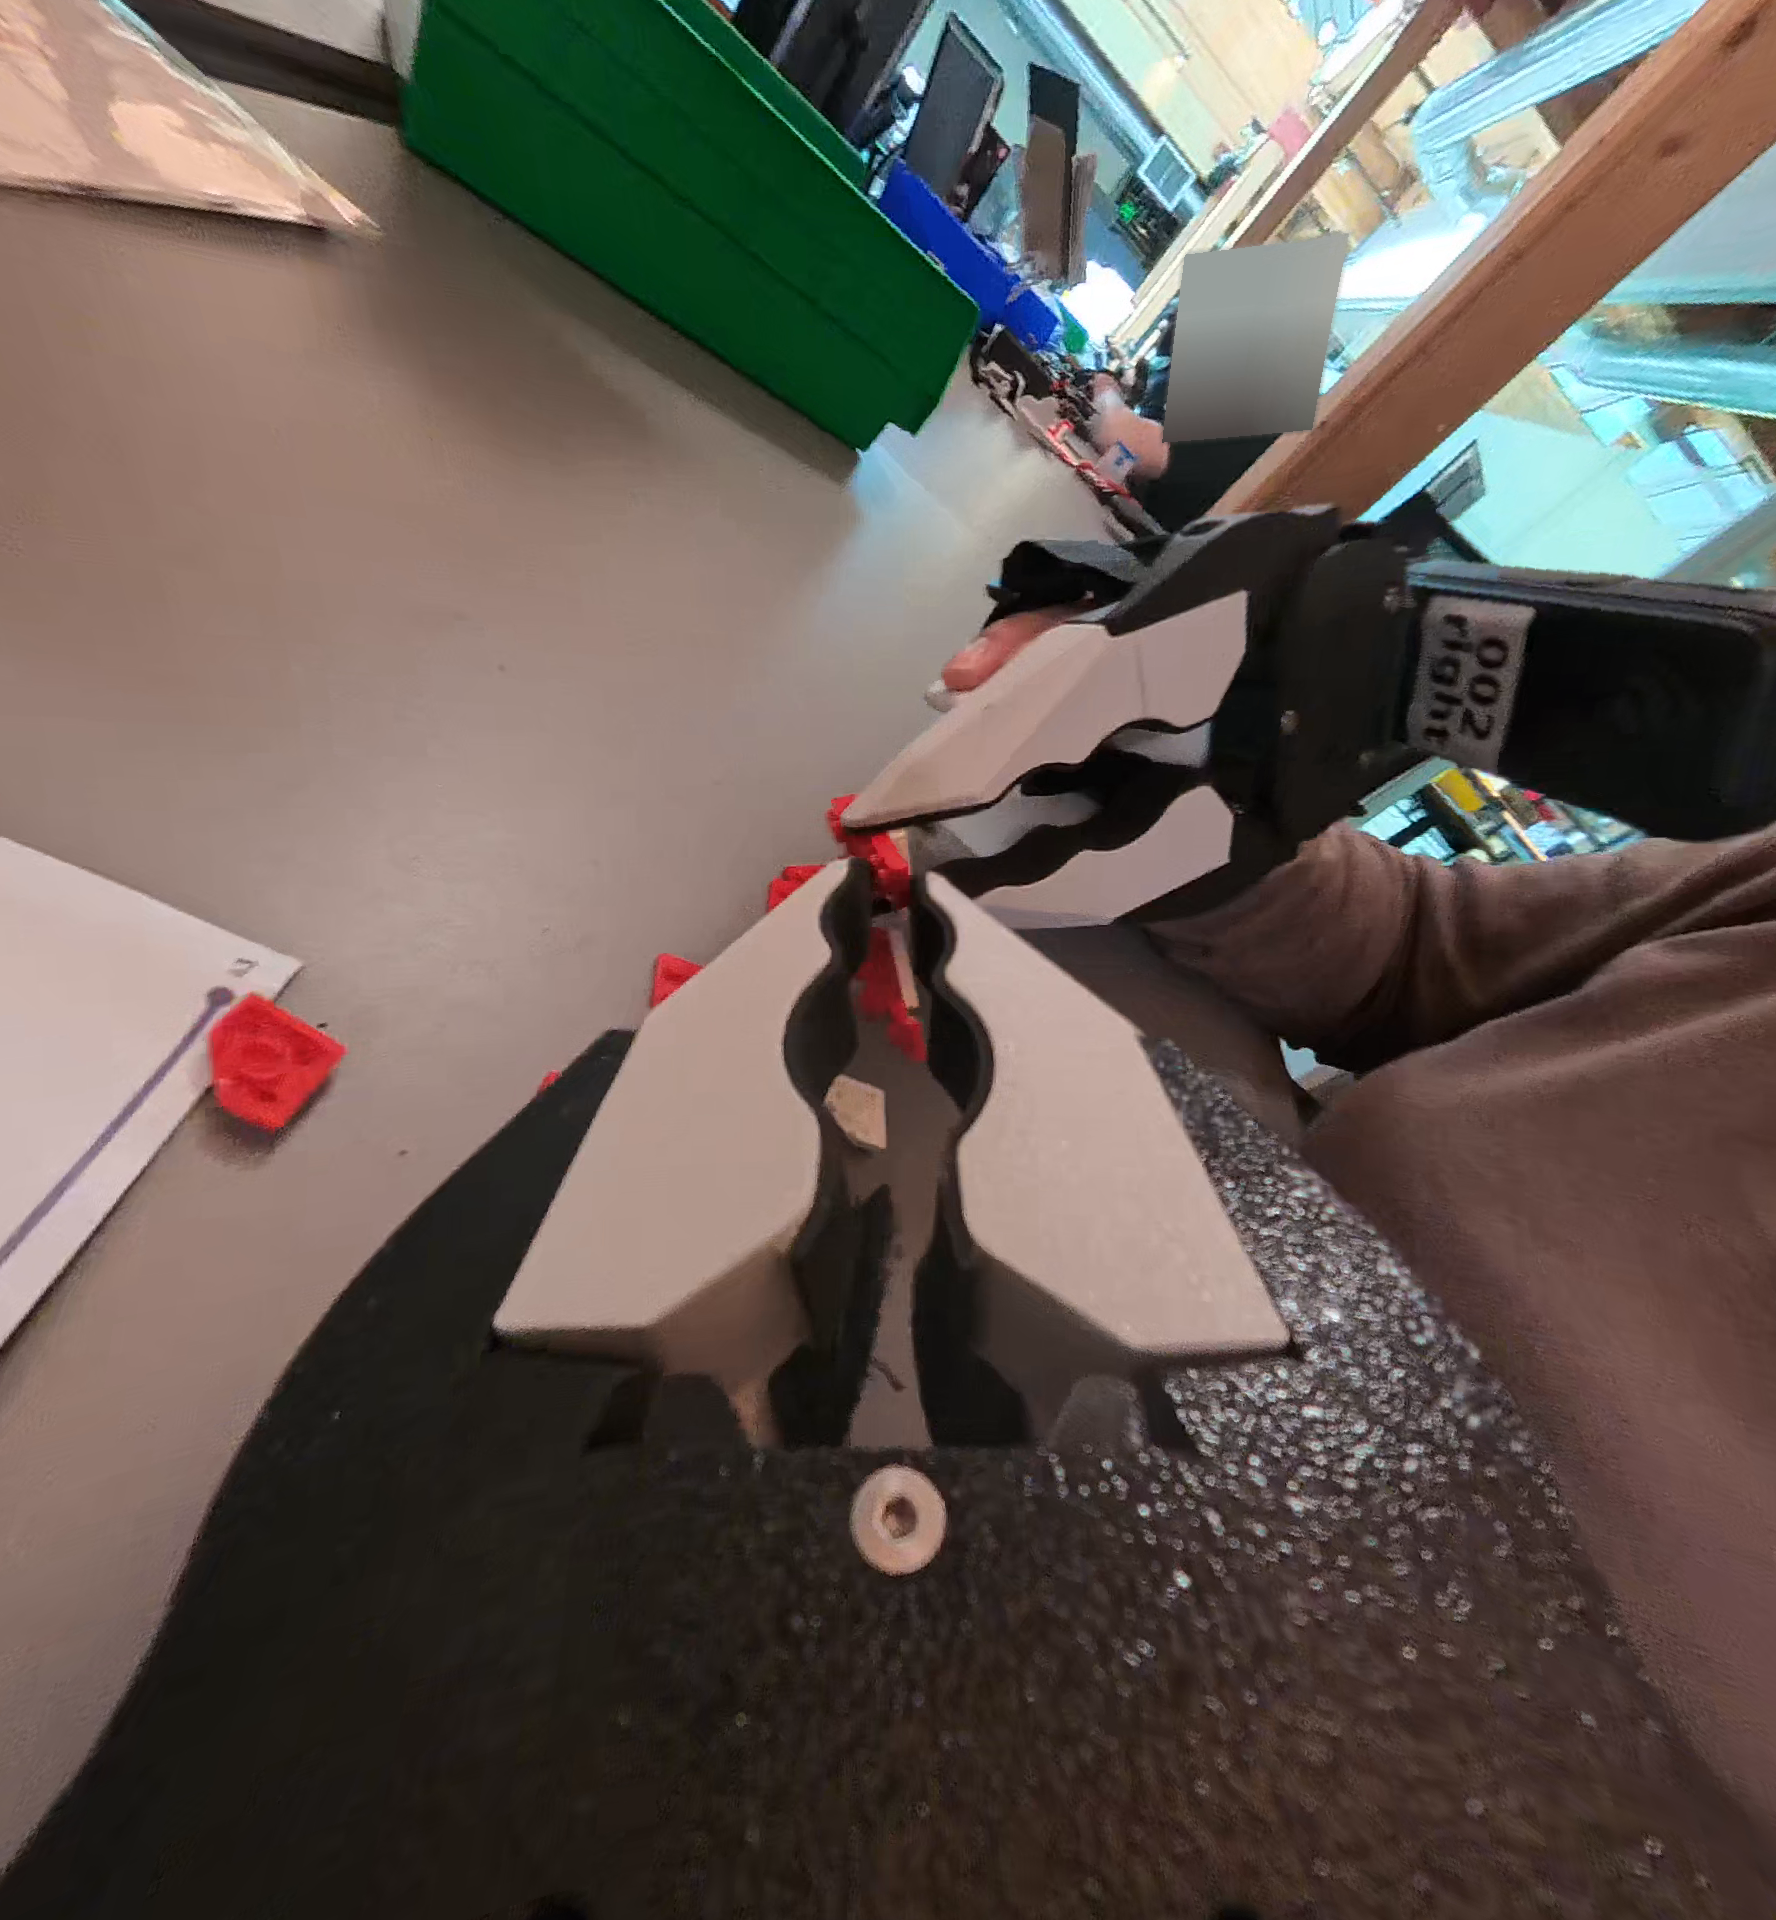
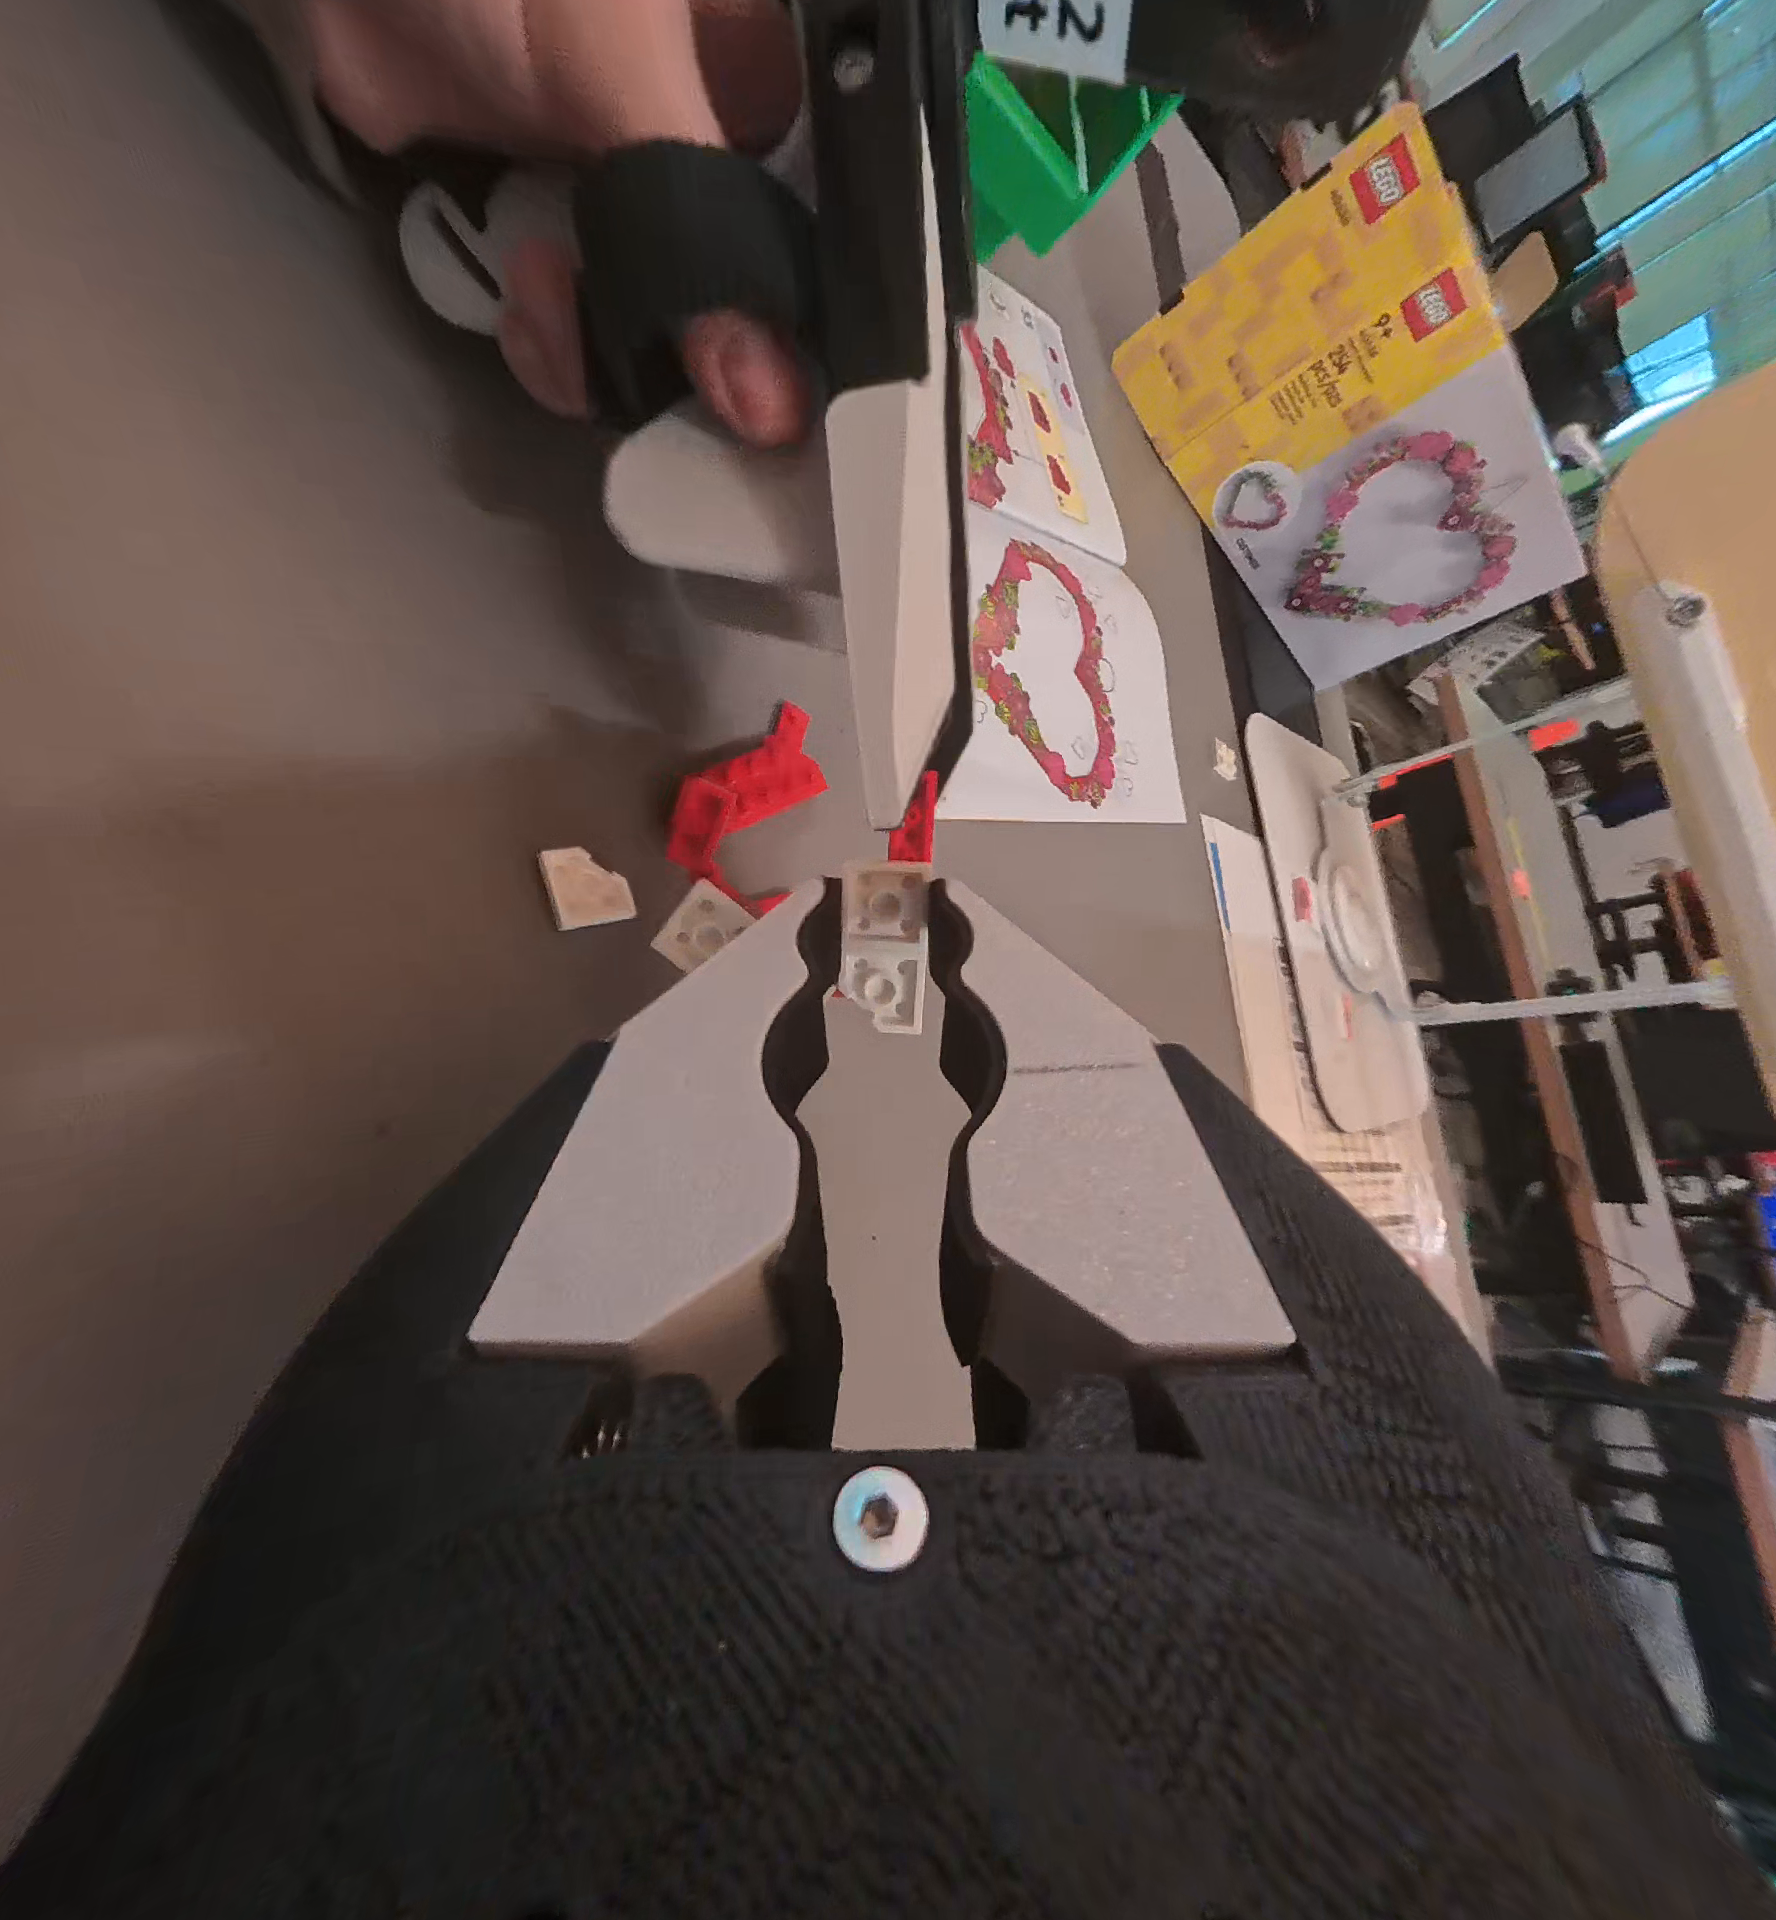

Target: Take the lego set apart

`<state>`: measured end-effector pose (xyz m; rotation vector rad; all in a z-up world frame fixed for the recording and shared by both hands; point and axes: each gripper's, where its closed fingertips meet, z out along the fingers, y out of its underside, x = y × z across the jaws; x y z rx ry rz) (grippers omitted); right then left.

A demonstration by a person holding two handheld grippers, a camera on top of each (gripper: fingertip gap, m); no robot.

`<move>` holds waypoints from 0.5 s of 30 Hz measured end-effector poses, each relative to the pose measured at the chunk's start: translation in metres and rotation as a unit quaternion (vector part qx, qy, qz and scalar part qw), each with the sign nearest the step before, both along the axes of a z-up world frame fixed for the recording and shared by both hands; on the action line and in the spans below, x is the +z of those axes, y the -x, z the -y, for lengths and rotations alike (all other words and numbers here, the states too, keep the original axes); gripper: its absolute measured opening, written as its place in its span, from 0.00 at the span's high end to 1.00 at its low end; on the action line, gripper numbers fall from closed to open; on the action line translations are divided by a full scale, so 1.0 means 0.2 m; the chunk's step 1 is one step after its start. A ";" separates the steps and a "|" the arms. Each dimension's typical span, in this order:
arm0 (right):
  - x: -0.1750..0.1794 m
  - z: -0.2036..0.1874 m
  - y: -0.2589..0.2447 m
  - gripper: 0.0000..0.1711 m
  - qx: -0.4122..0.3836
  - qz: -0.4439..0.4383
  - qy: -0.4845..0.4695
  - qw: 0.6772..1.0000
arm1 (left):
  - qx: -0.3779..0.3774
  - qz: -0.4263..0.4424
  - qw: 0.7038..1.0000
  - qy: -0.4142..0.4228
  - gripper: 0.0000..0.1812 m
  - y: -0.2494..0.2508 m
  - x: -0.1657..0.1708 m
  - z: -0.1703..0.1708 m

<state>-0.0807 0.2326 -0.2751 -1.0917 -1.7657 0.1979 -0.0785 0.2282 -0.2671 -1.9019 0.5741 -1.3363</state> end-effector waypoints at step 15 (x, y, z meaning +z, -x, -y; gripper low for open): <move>0.14 0.09 -0.01 0.91 0.097 -0.186 0.483 0.850 | -0.043 0.010 0.998 -0.046 0.98 -0.01 0.08 0.06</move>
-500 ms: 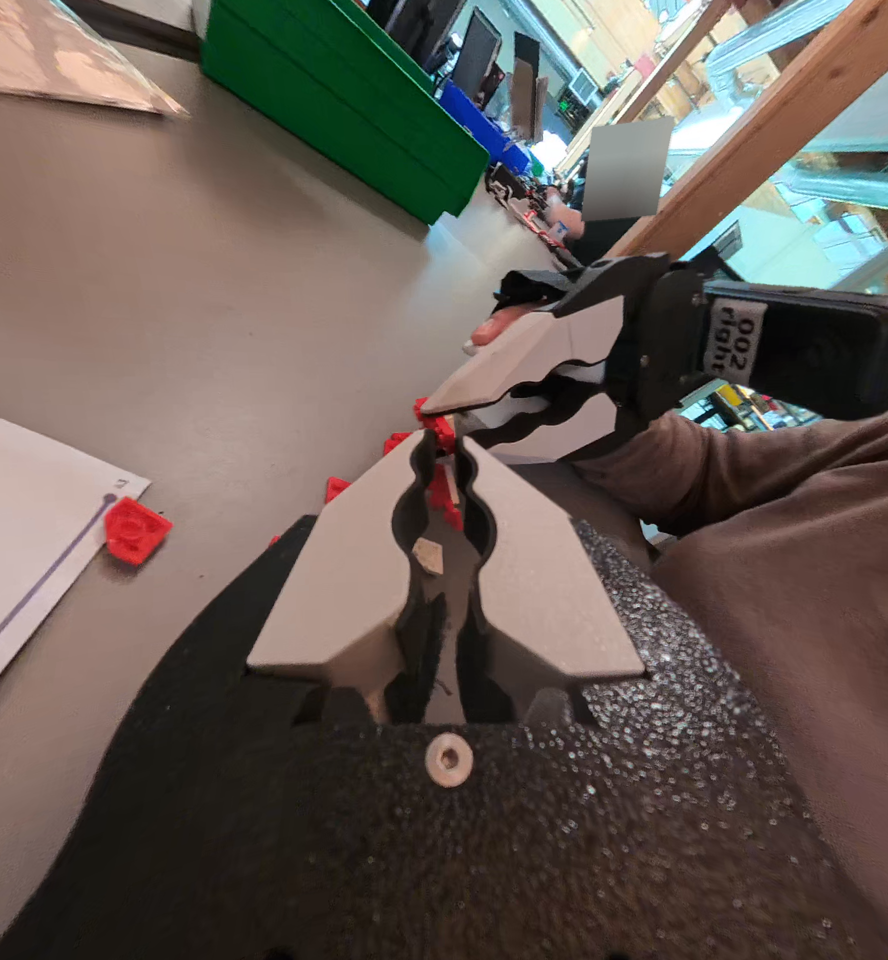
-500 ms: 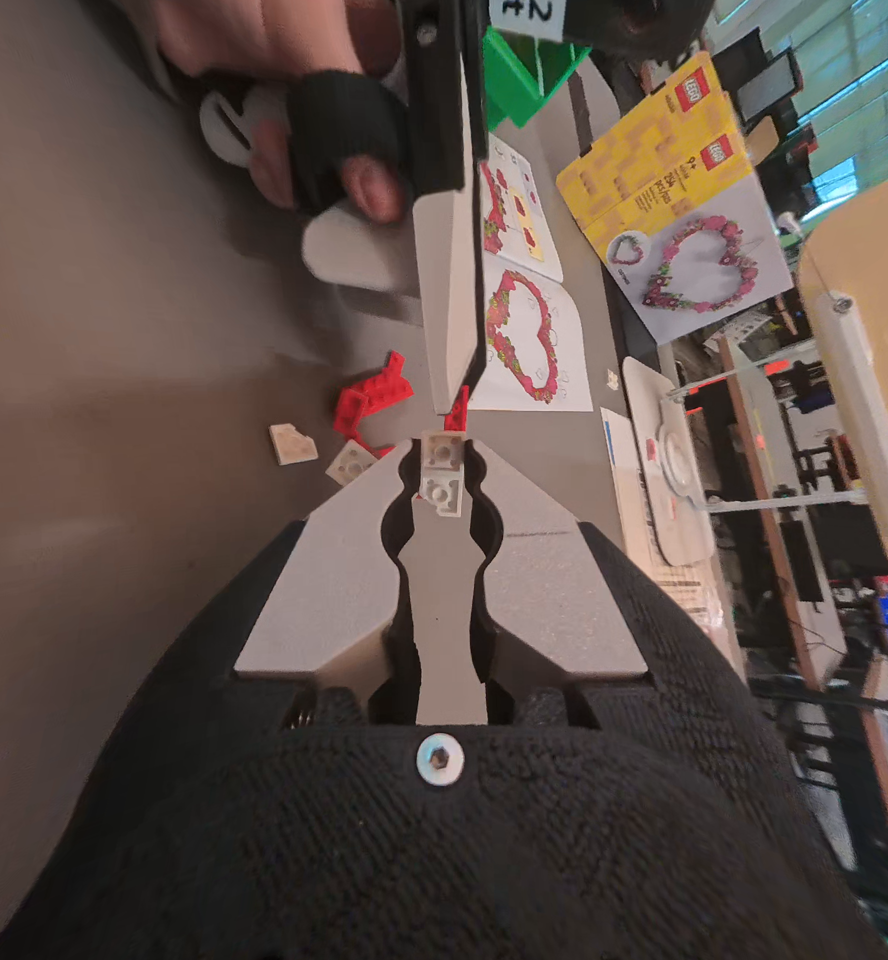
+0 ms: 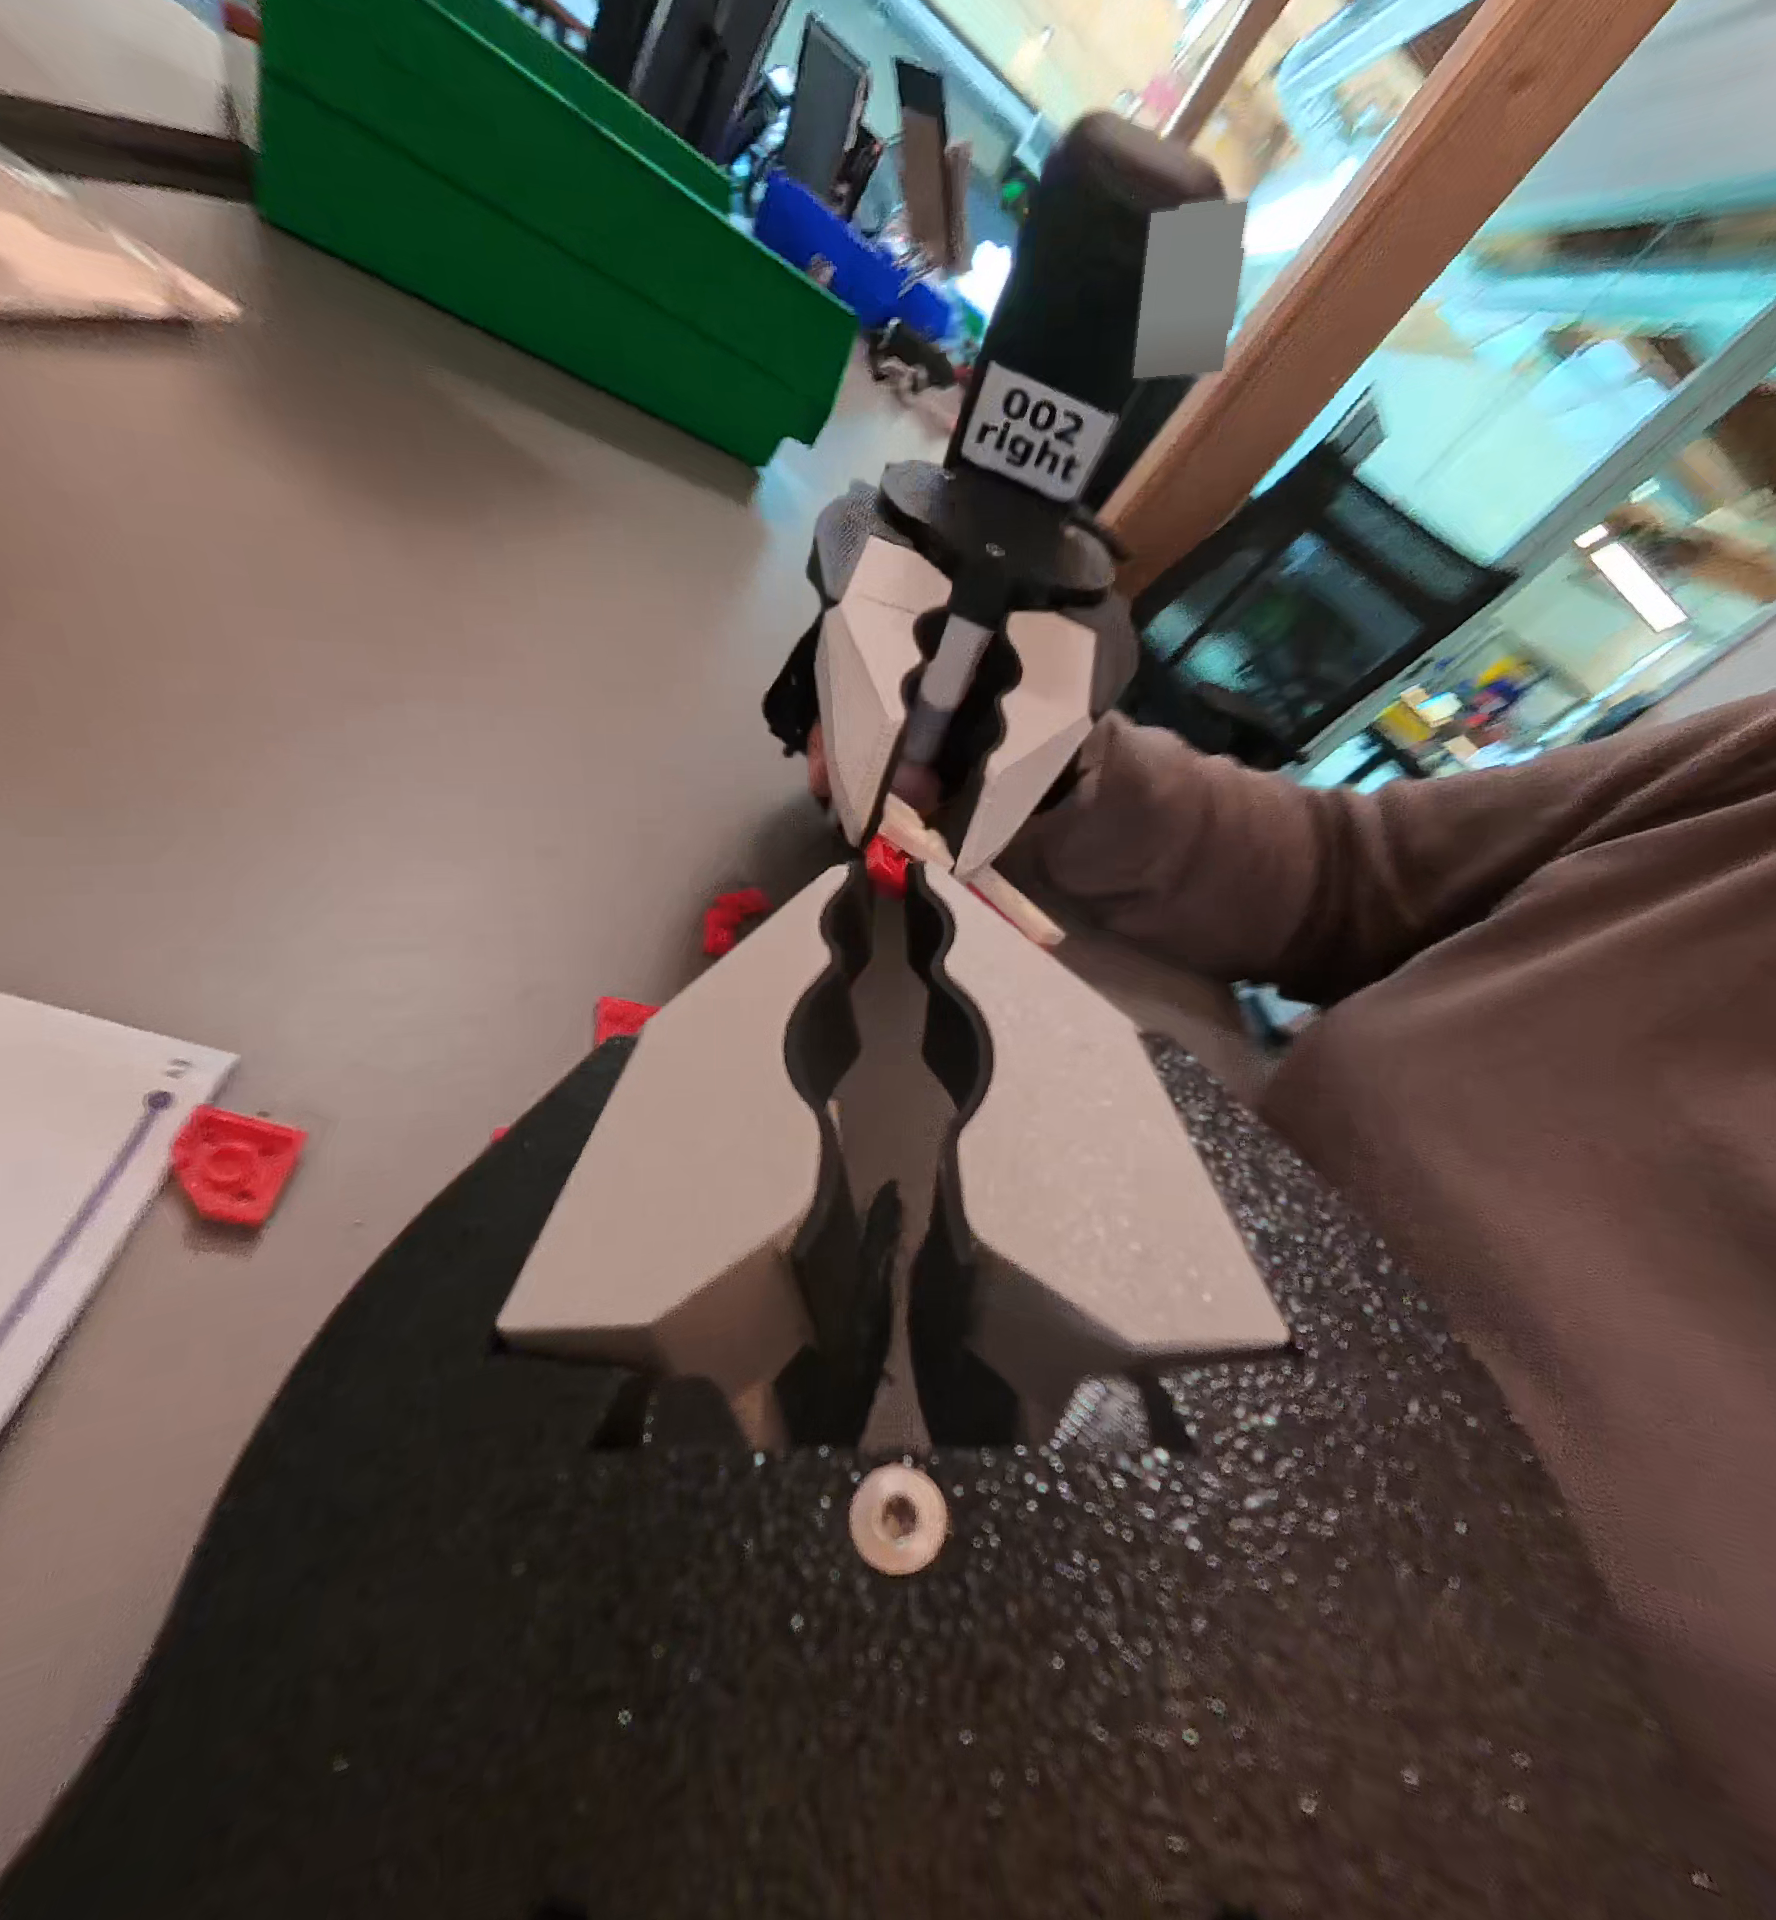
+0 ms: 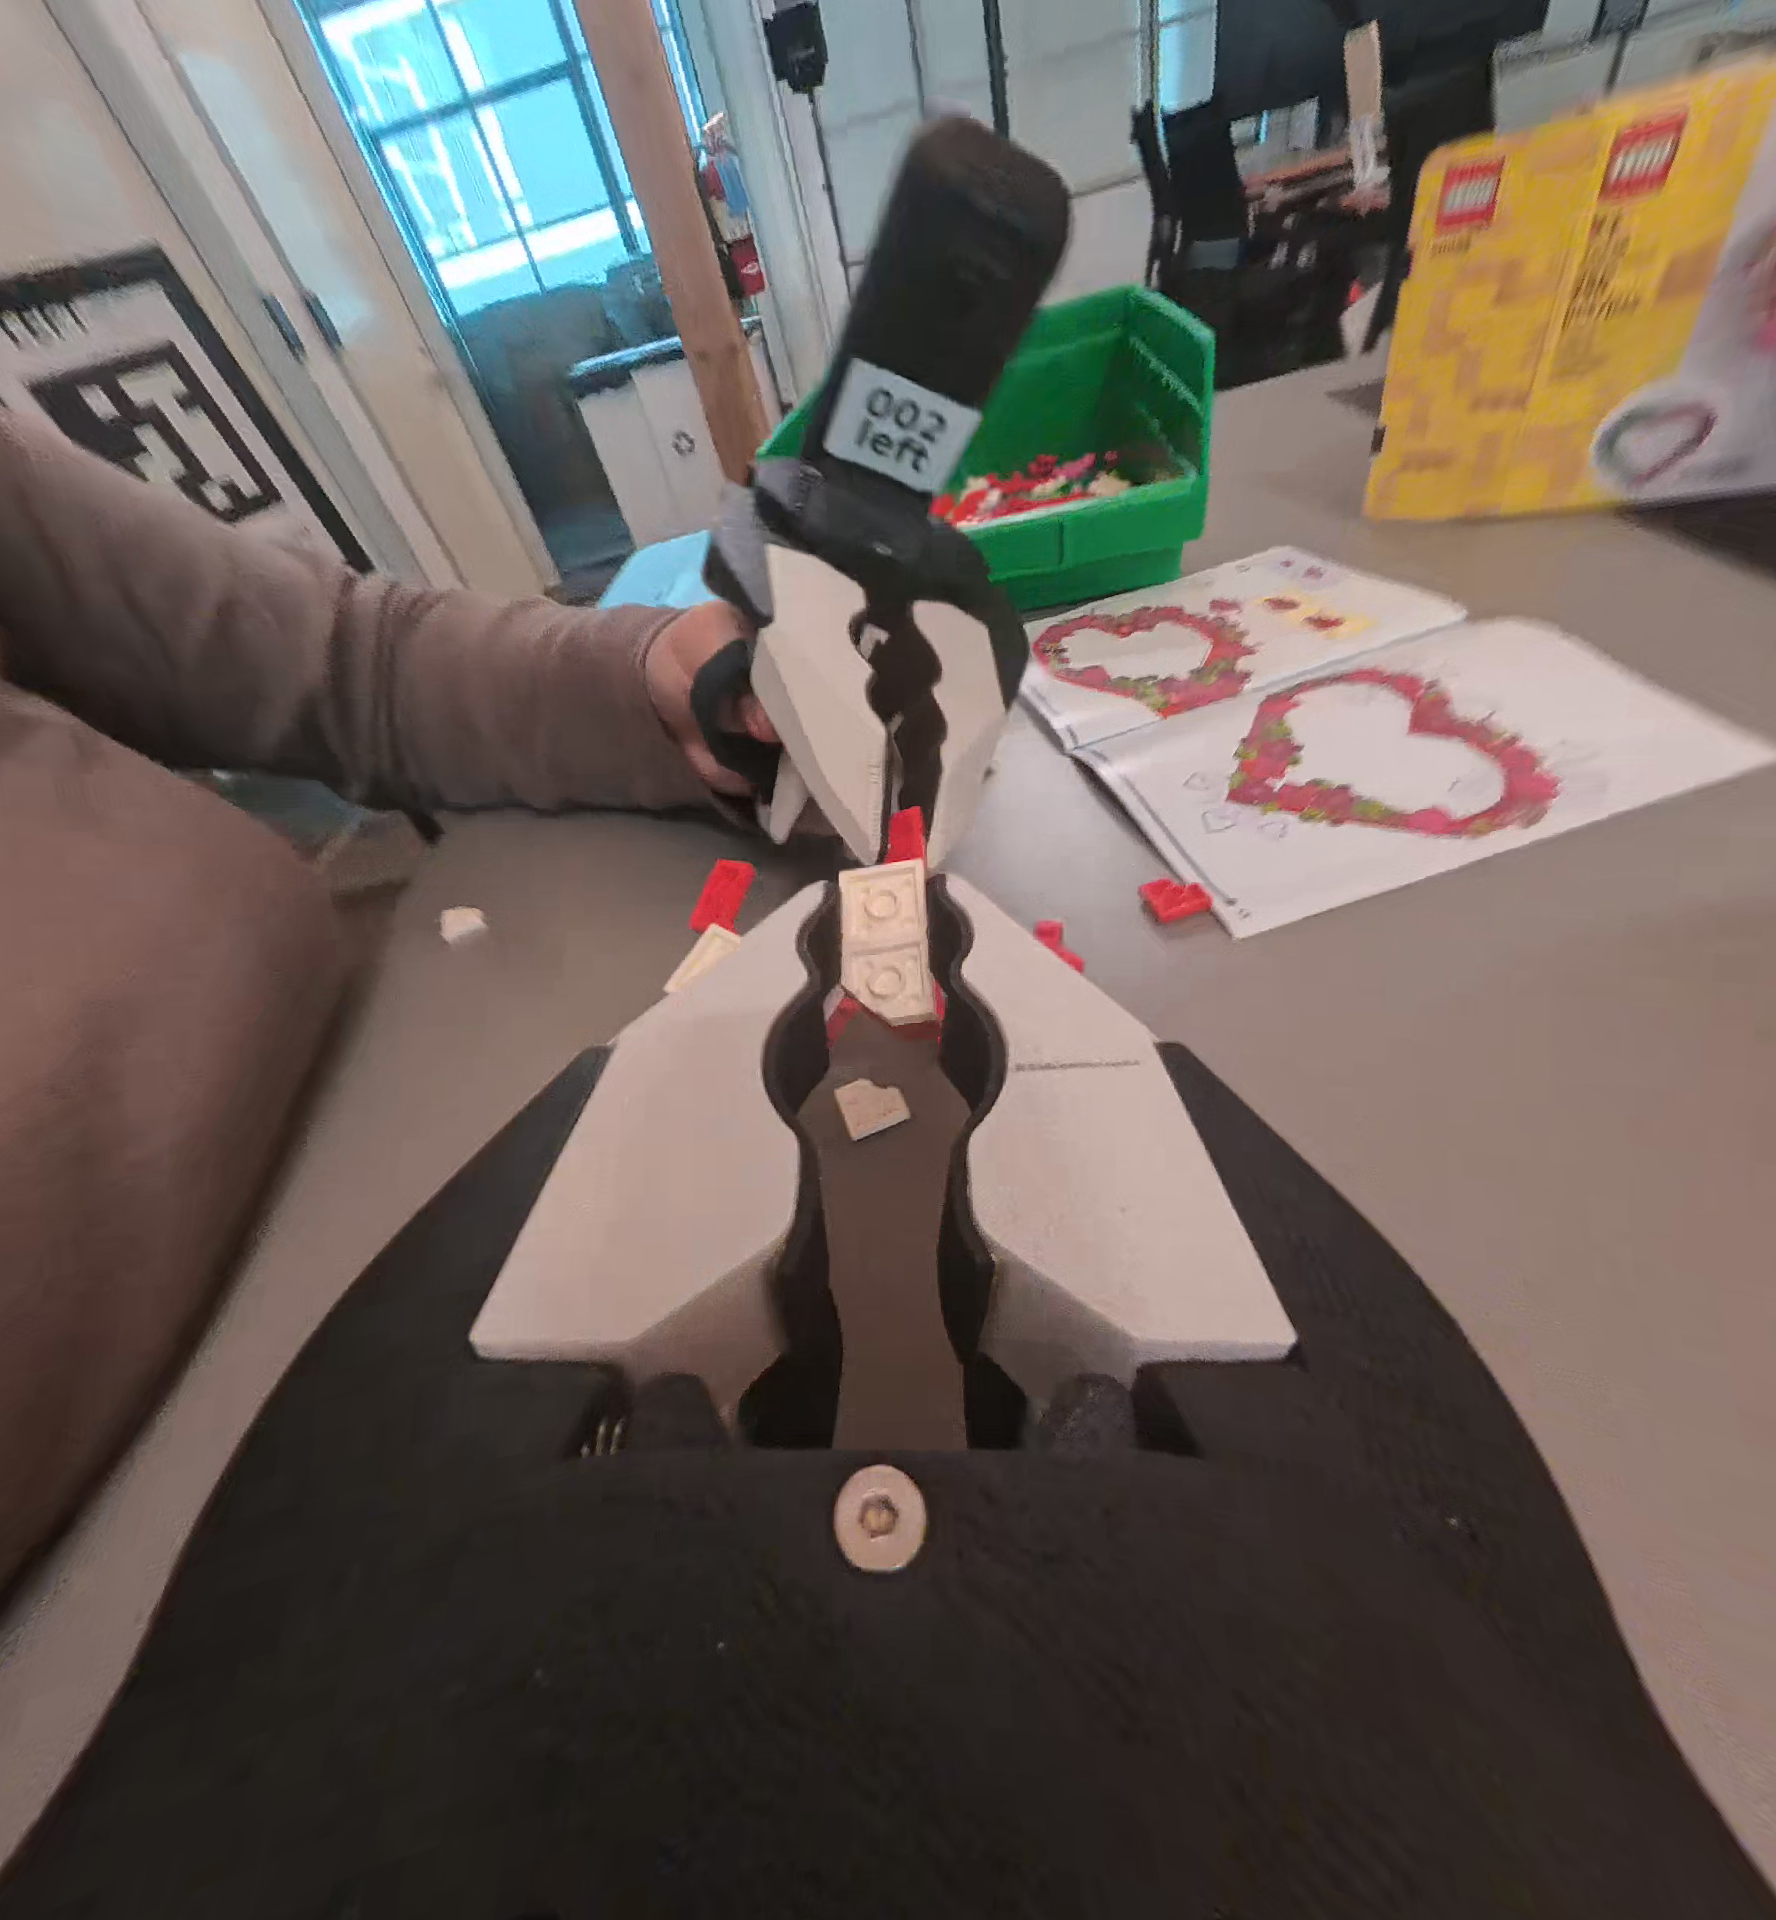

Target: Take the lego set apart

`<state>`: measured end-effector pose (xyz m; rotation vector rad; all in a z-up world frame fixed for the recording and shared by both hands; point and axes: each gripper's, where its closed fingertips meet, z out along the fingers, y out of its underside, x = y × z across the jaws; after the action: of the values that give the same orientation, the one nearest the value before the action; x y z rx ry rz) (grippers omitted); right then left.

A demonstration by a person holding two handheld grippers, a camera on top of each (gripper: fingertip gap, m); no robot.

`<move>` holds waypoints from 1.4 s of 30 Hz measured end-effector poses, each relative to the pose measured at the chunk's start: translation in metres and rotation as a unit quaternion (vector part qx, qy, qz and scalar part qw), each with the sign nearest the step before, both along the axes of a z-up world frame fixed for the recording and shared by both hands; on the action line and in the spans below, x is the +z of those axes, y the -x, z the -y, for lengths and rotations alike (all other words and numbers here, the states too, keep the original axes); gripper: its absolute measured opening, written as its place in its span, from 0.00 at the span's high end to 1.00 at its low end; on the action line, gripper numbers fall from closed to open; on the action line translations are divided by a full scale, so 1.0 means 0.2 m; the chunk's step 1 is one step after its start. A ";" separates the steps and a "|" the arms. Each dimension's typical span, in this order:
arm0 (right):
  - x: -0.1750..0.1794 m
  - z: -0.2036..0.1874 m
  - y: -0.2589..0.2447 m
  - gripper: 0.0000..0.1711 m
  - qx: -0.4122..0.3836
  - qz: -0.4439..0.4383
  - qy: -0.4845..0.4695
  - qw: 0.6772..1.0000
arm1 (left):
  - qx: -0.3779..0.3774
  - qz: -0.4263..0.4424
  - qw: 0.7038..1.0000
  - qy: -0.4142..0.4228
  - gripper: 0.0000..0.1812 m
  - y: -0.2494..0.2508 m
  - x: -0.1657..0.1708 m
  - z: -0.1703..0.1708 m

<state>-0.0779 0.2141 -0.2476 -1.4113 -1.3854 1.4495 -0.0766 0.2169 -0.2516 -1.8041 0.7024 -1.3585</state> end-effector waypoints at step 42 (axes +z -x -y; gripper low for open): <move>-0.08 -0.21 0.00 0.91 -0.224 0.142 -0.458 0.849 | 0.148 -0.045 0.988 -0.022 0.99 0.15 -0.09 -0.22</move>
<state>-0.0784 0.2568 -0.2645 -1.1747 -1.4763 0.1774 -0.1074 0.2607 -0.2689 -1.8596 0.4834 -1.0639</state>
